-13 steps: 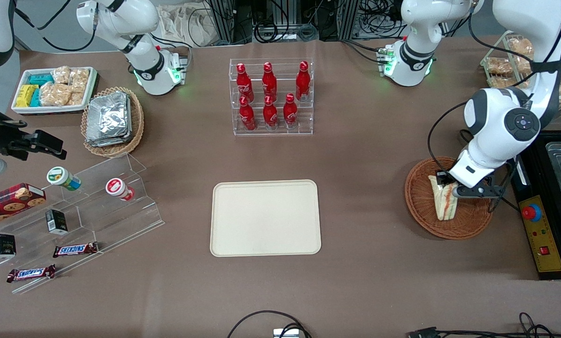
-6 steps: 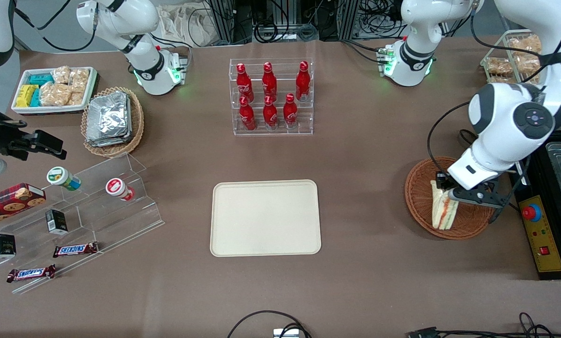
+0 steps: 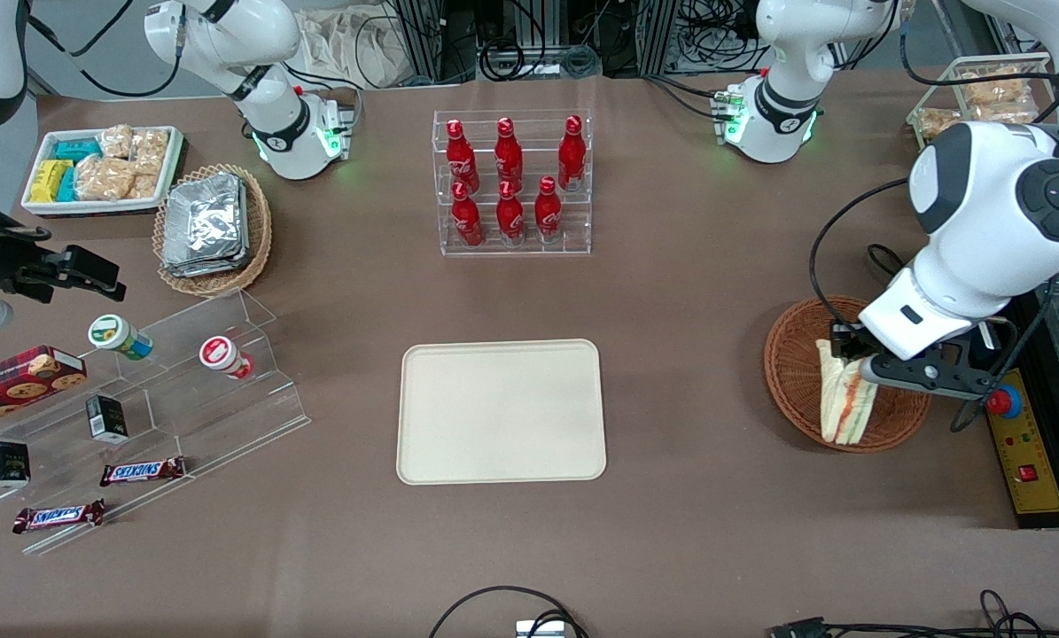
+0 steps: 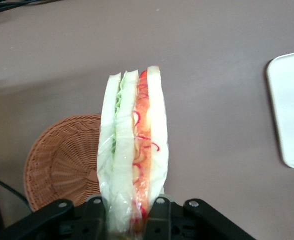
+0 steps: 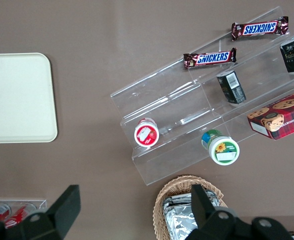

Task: Place sandwich from basket to tray
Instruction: 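Carry the sandwich over to the cream tray with the left gripper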

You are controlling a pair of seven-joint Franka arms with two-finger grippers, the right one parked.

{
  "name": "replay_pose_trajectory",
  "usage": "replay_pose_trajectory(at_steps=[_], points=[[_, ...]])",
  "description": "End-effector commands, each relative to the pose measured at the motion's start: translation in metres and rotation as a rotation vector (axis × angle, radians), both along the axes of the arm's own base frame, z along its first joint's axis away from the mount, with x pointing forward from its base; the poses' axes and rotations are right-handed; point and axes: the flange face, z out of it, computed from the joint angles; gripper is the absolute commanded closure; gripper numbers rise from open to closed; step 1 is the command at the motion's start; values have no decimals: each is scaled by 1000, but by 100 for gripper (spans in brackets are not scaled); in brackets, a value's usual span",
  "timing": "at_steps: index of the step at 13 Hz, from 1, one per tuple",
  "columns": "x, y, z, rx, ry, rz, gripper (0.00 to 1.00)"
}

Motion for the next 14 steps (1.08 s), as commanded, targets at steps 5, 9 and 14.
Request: replay_pose_trajectory(at_steps=[5, 9, 14], points=[[17, -104, 11, -30, 16, 42, 82], [6, -180, -8, -46, 32, 32, 82], [-7, -284, -82, 23, 48, 94, 82]])
